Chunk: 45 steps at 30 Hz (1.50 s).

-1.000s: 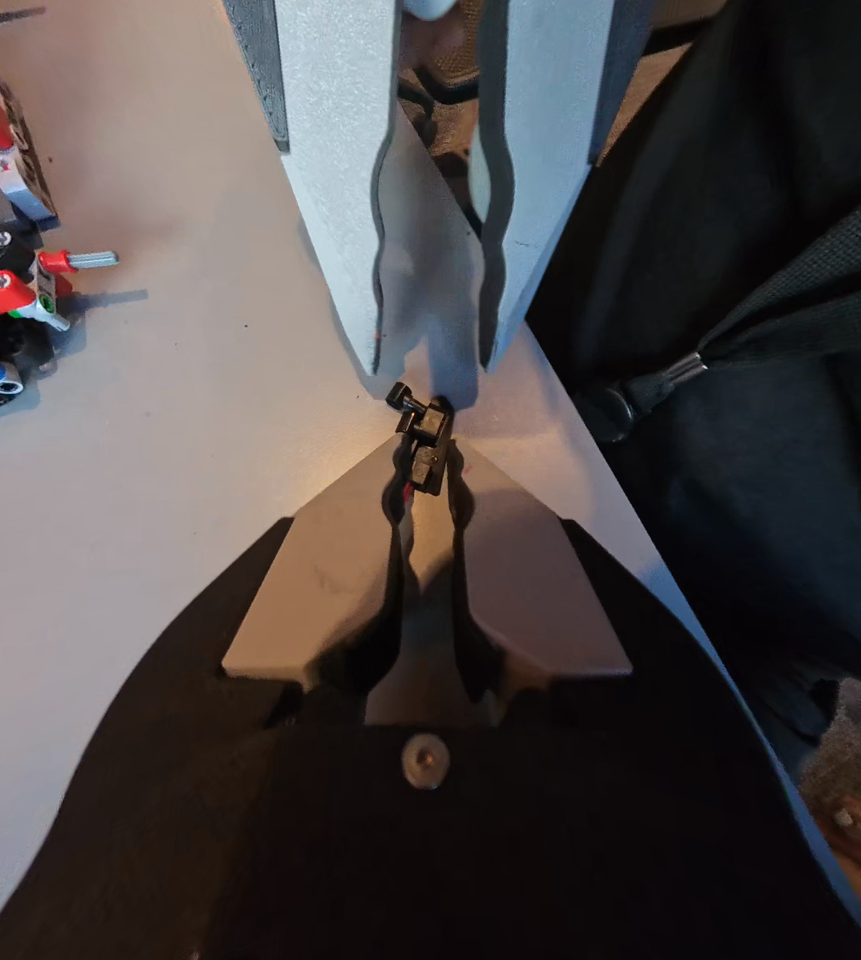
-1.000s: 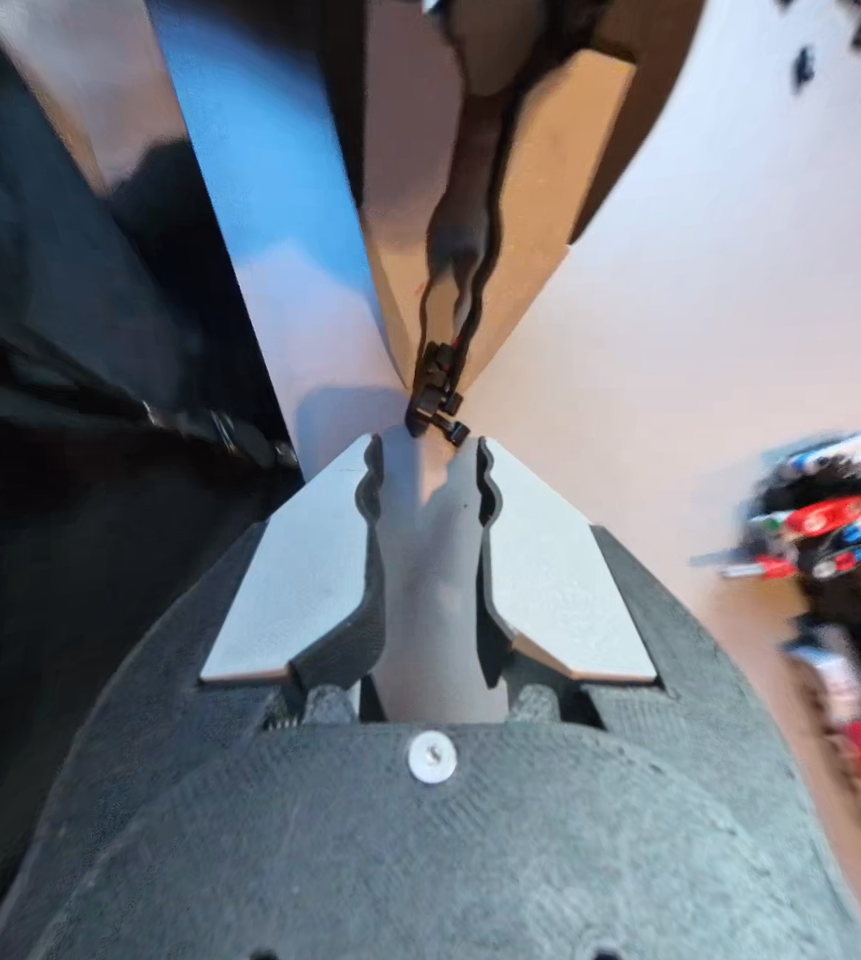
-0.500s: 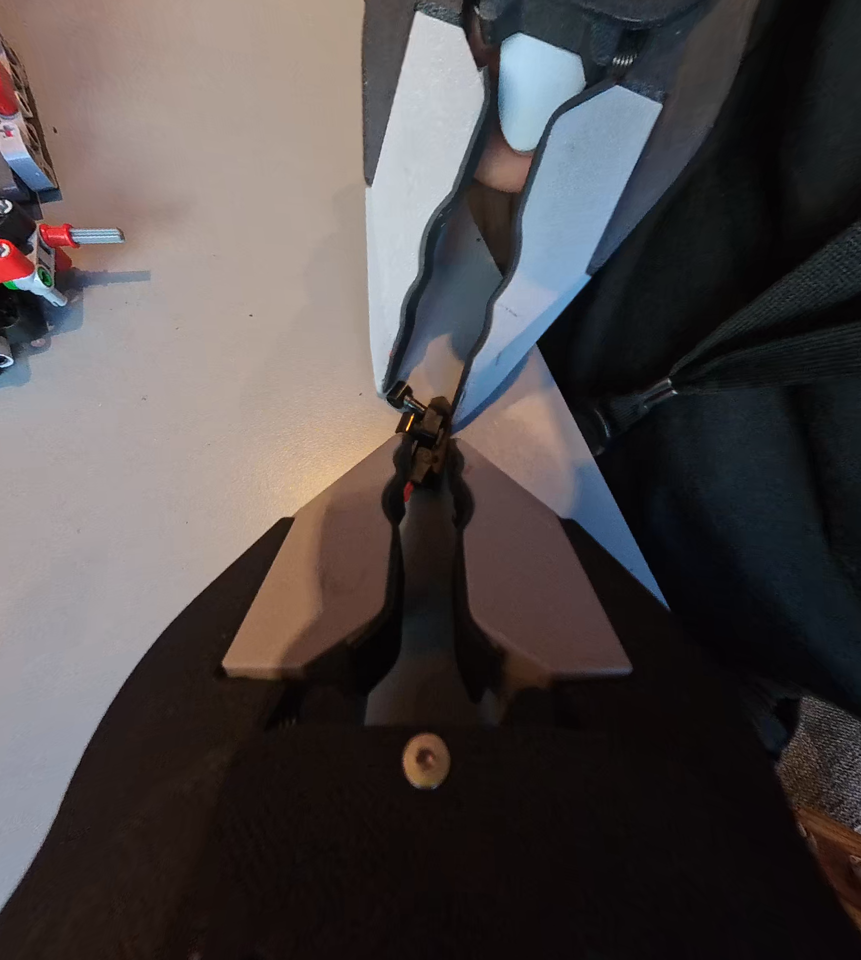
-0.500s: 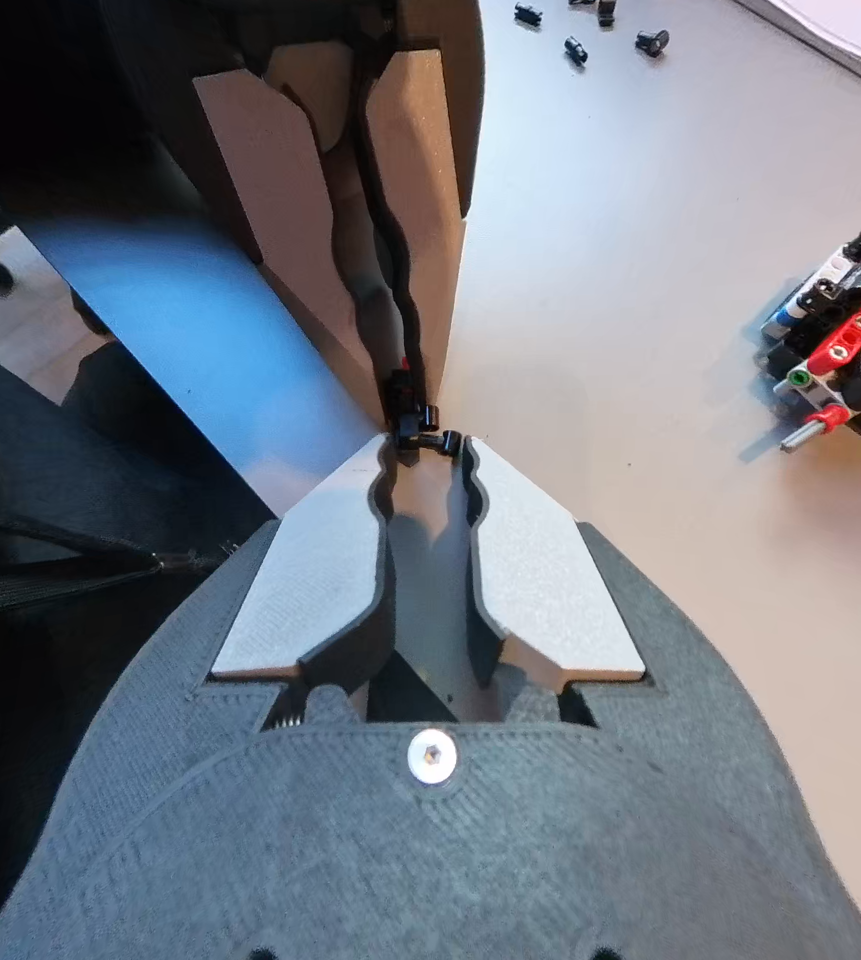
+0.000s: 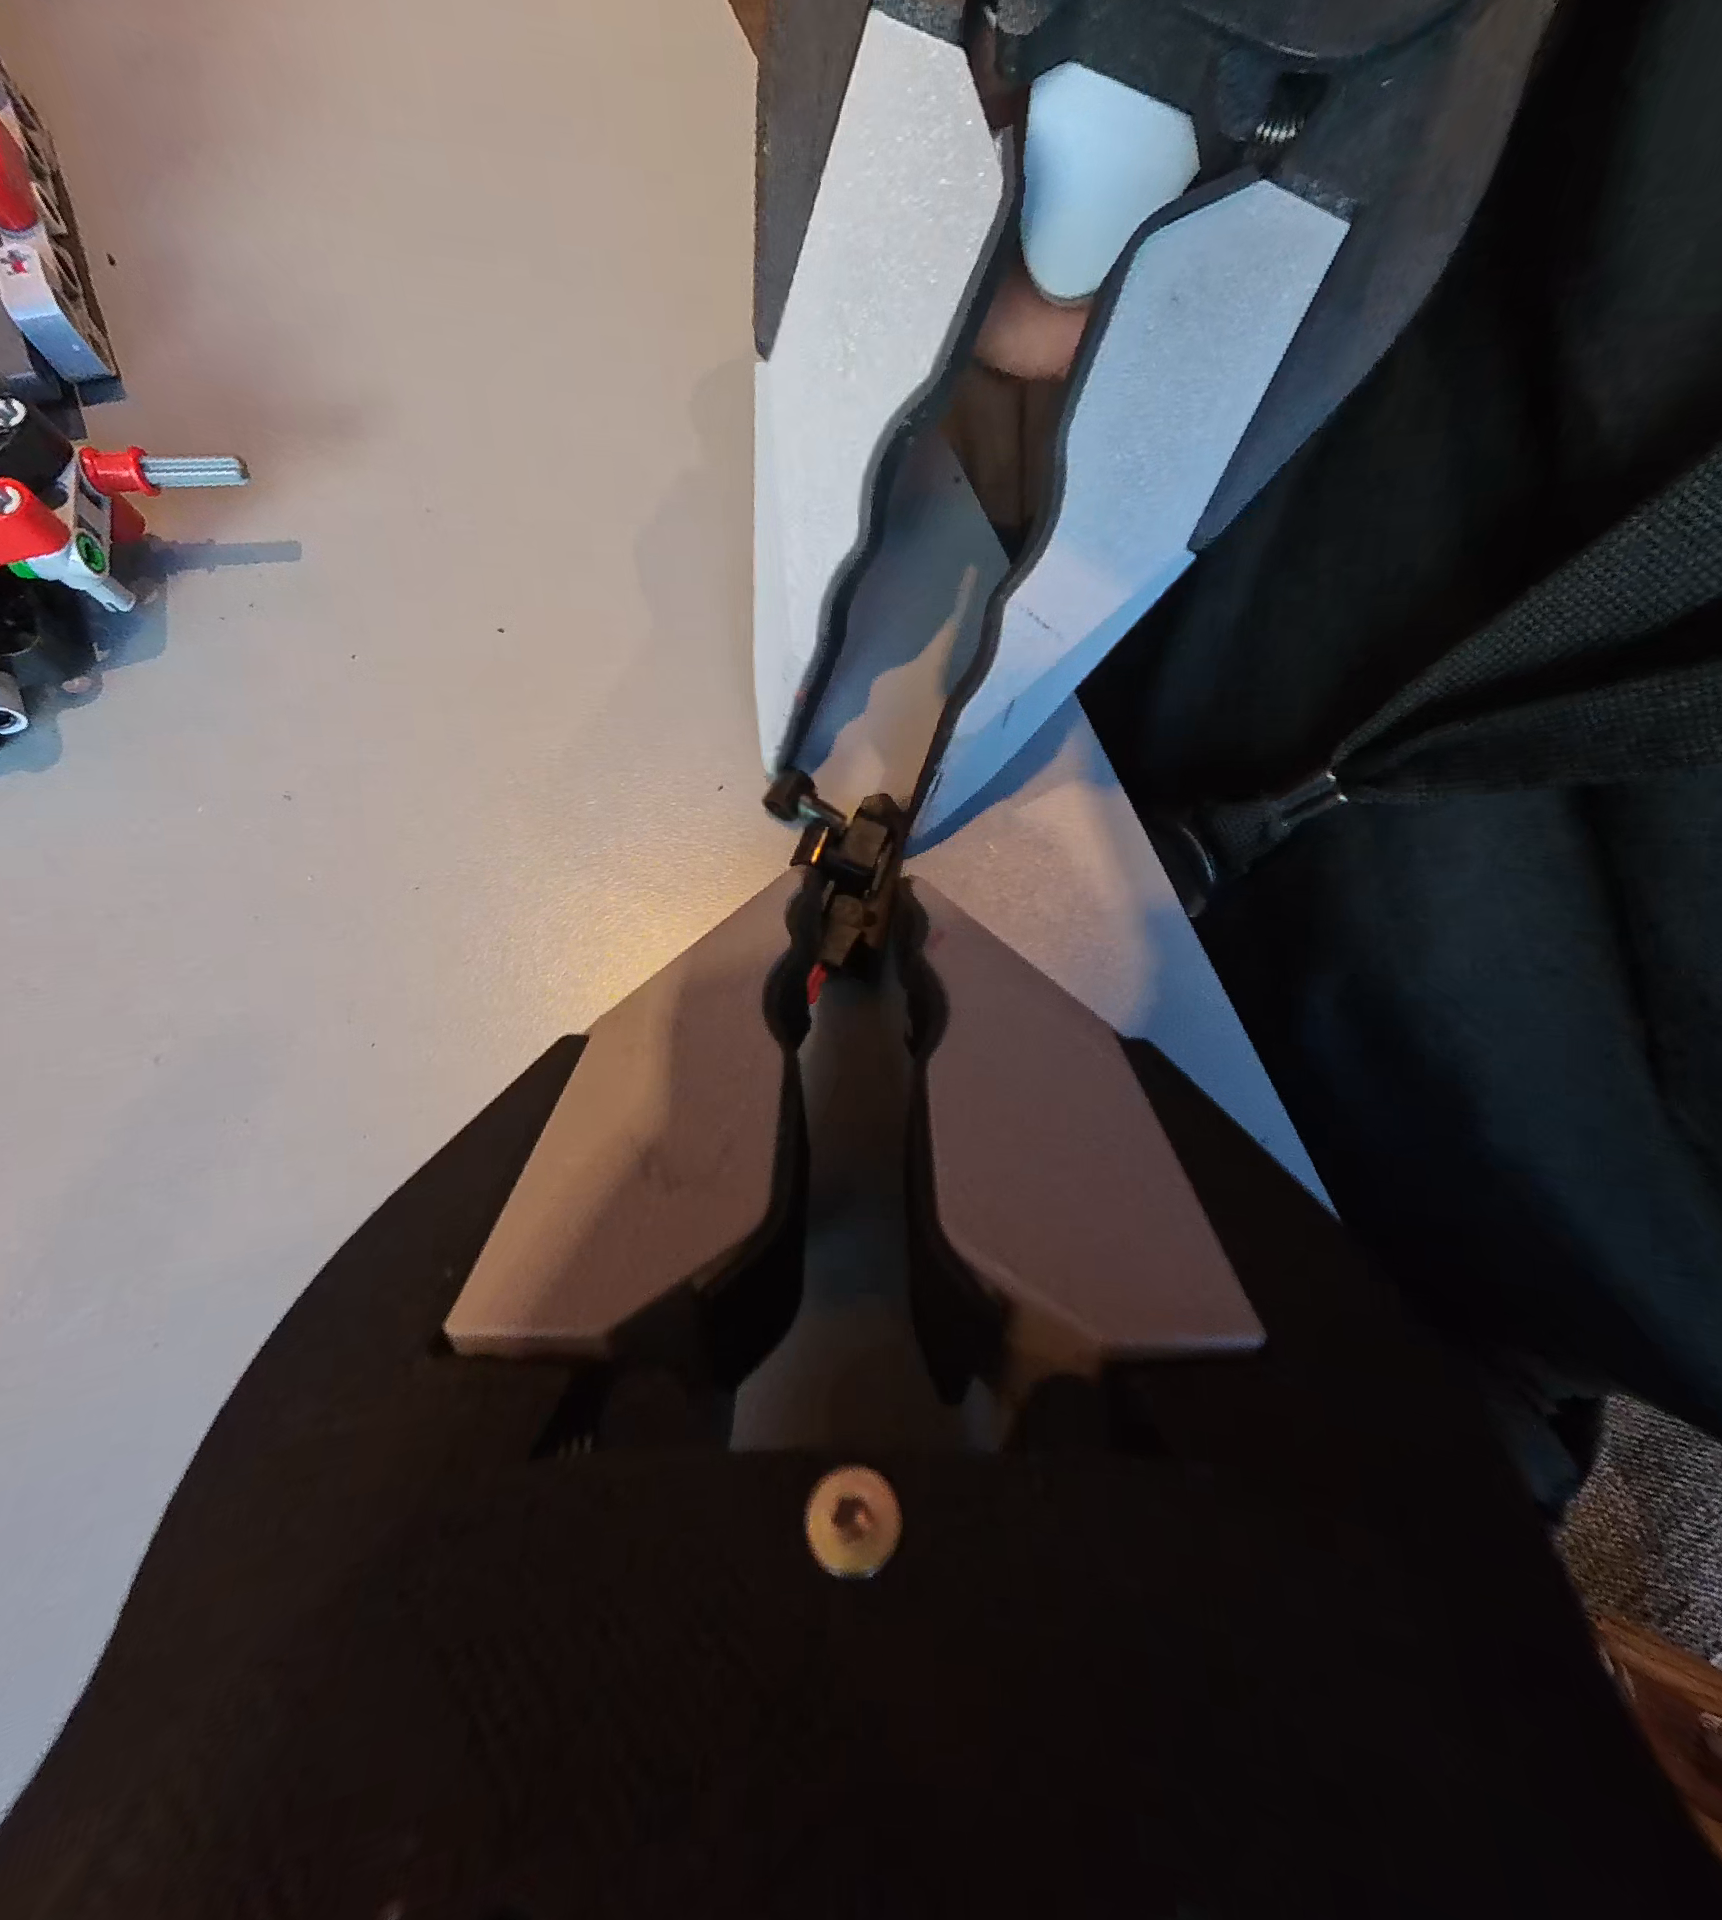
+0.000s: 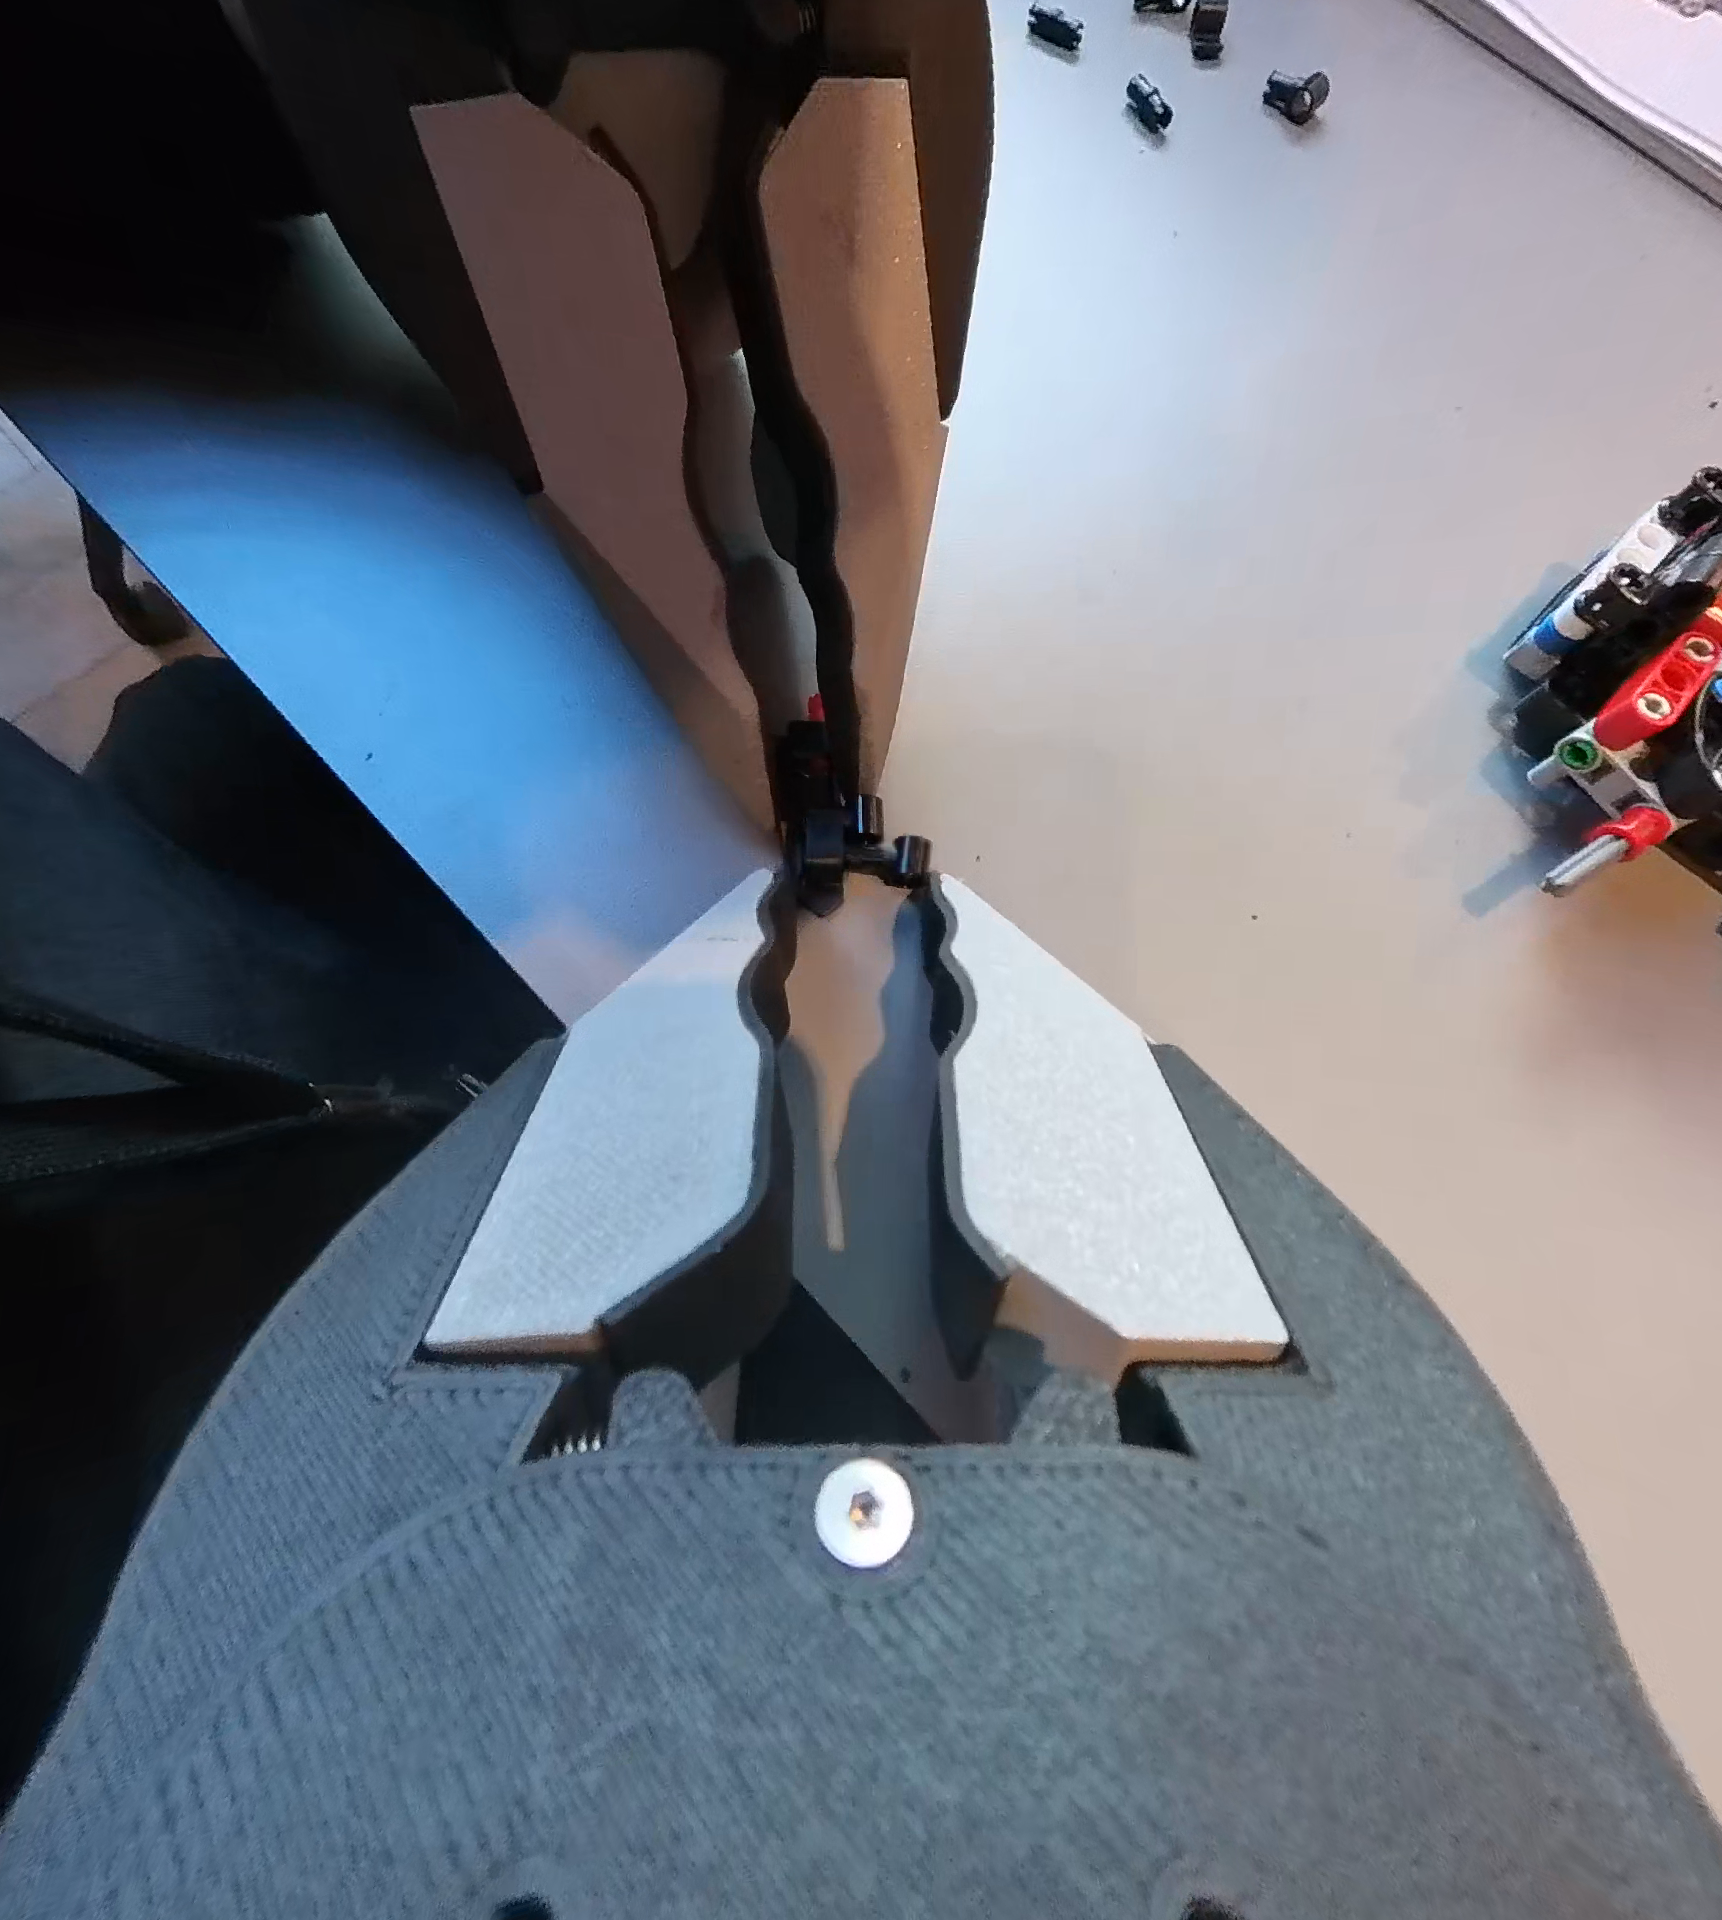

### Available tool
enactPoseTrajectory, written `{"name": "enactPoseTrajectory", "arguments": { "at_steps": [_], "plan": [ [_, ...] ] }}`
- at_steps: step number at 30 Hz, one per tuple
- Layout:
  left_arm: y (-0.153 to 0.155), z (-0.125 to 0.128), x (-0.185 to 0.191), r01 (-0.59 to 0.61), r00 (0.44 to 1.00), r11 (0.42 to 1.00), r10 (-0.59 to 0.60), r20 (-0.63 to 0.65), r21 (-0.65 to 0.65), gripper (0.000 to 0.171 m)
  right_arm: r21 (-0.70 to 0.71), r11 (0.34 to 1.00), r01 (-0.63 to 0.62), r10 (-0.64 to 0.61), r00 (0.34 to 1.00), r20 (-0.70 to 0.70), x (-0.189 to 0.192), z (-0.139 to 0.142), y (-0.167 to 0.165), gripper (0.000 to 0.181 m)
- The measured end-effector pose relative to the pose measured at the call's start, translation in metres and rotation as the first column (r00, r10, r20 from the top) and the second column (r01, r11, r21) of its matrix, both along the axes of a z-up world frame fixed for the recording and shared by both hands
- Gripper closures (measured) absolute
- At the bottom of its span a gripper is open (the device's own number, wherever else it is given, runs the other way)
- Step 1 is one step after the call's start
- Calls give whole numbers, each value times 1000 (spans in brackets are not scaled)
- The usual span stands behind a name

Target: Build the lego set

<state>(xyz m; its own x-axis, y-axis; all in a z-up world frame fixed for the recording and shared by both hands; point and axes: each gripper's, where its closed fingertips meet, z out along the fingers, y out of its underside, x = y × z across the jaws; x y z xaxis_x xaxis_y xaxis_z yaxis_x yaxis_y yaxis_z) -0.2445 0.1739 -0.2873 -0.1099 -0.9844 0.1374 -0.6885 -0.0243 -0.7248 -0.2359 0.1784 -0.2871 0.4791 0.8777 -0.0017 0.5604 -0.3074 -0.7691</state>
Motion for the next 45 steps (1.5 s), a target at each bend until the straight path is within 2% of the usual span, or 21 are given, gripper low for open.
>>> {"name": "enactPoseTrajectory", "arguments": {
  "at_steps": [5,21,29,32,37,43,45],
  "plan": [
    [0,0,0,-2,1000,1000,2,0,-2,161,2,1000,-6,6,1000,5,-1,0,2,156],
    [0,0,0,-17,1000,1000,17,-1,-20,161,23,1000,-20,19,1000,22,5,4,7,158],
    [-1,1,0,-36,999,999,36,-2,-41,161,13,997,-78,78,997,9,-2,6,7,159],
    [-5,2,0,-9,1000,1000,10,5,-29,151,-12,997,-73,73,997,-4,-2,5,6,159],
    [-6,2,-2,-8,1000,1000,8,4,-10,147,-7,997,-78,78,997,2,-3,5,5,158],
    [0,2,-8,-30,1000,1000,30,-2,-2,147,-2,996,-87,87,996,19,-5,1,4,157],
    [2,1,-8,-33,999,999,33,1,15,152,-3,996,-85,85,996,16,-5,1,4,157]
  ]
}}
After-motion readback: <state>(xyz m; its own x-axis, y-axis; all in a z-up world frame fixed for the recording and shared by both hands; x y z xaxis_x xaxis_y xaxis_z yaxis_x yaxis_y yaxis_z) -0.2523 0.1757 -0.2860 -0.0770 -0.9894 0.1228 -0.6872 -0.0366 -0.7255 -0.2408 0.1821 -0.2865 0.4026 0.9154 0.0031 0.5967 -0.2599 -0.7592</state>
